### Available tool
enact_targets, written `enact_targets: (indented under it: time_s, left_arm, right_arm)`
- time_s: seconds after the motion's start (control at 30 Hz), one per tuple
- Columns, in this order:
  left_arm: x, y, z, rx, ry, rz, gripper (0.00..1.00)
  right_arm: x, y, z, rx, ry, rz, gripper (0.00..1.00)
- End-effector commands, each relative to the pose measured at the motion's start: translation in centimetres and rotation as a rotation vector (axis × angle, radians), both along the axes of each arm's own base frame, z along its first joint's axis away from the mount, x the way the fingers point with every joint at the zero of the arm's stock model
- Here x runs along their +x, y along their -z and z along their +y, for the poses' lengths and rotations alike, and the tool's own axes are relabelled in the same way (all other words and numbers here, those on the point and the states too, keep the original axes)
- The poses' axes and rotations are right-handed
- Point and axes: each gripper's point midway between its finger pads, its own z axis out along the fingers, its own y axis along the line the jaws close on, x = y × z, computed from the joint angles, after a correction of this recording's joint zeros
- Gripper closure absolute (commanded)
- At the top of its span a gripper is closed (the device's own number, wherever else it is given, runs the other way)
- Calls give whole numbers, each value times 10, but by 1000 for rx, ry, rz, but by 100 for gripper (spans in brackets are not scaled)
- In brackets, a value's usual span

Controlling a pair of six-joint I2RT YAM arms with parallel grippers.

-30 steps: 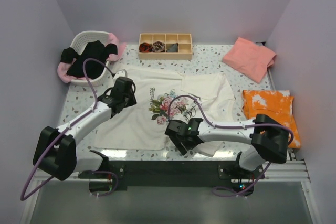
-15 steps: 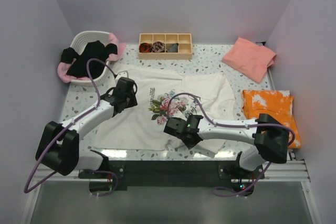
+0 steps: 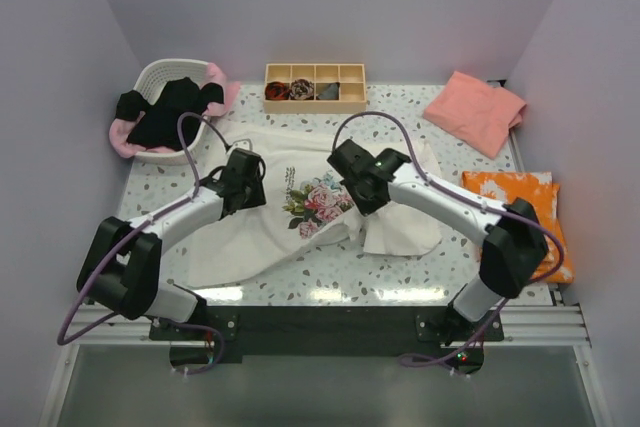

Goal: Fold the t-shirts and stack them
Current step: Flatten out the tshirt

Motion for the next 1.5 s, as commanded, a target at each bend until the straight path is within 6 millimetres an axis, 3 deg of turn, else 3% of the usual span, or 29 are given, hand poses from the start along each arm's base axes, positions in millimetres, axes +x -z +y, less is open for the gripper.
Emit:
enact_targets:
  time_s: [0.0,0.17,0.27,0.3,0.37,0.4,0.43,0.53,0.57,0.67,0.7,0.77,0.83,0.87,0.9,0.93,1.0,1.03,1.17,1.23,1.27,1.33,1.37,1.43,1.47]
  left_arm:
    - [10,-2,-12,-21,51,-17,56]
    - [8,1,-5,8,34,-6,56]
    - [8,0,-4,13,32,-8,56]
    - [8,0,-4,15,32,-10,56]
    - [8,2,-4,18,31,-5,56]
    - [8,2,-3,20,30,-4,55]
    - [8,4,-3,22,31,-1,55]
    - [7,6,-3,27,30,7,55]
    - [7,6,-2,32,27,5,55]
    - [8,6,-1,37,23,4,55]
    - [9,5,-1,37,22,1,55]
    - [9,7,-2,37,25,6,55]
    - [10,7,-2,35,26,9,55]
    - [10,8,-3,34,27,9,55]
    - [9,8,-3,33,27,12,55]
    - [8,10,-2,34,27,15,55]
    - [8,10,-3,32,29,18,56]
    - [9,10,-3,31,29,17,56]
    - [9,8,-4,27,29,13,56]
    - [10,8,-5,21,30,8,56]
    - [9,9,-6,16,34,14,56]
    - [10,9,-8,6,35,10,56]
    - [8,10,-9,0,40,14,56]
    - [9,9,-10,-6,39,10,56]
    - [7,10,-9,-5,37,12,56]
  right_arm:
    - [54,24,10,-125,-48,9,96]
    - [112,44,-11,-221,62,-62,99]
    - [142,29,-22,-229,131,-144,100]
    - [150,22,-22,-219,145,-172,86]
    - [165,10,-34,-240,198,-229,45]
    - [173,3,-35,-236,214,-254,30]
    - [175,-1,-42,-257,238,-257,22]
    - [179,-25,-58,-245,298,-291,16]
    - [176,-32,-59,-210,295,-286,17]
    - [150,-50,-35,1,237,-227,24]
    - [134,-54,-32,54,222,-205,26]
    - [114,-45,-23,143,221,-151,26]
    - [89,-36,-30,178,259,-119,27]
    - [74,-21,-35,183,270,-84,28]
    - [66,-19,-31,222,273,-71,28]
    - [61,-29,-25,301,281,-96,29]
    - [41,-13,-29,315,301,-69,29]
    - [38,-22,-27,375,316,-99,29]
    - [-2,2,-12,453,312,-52,31]
    - [-6,6,-2,494,323,-80,32]
    - [-18,17,3,494,306,-69,33]
    - [-14,22,18,556,317,-107,34]
    - [-23,37,20,544,314,-101,35]
    - [-12,39,25,595,351,-180,36]
    - [-16,55,19,581,367,-183,38]
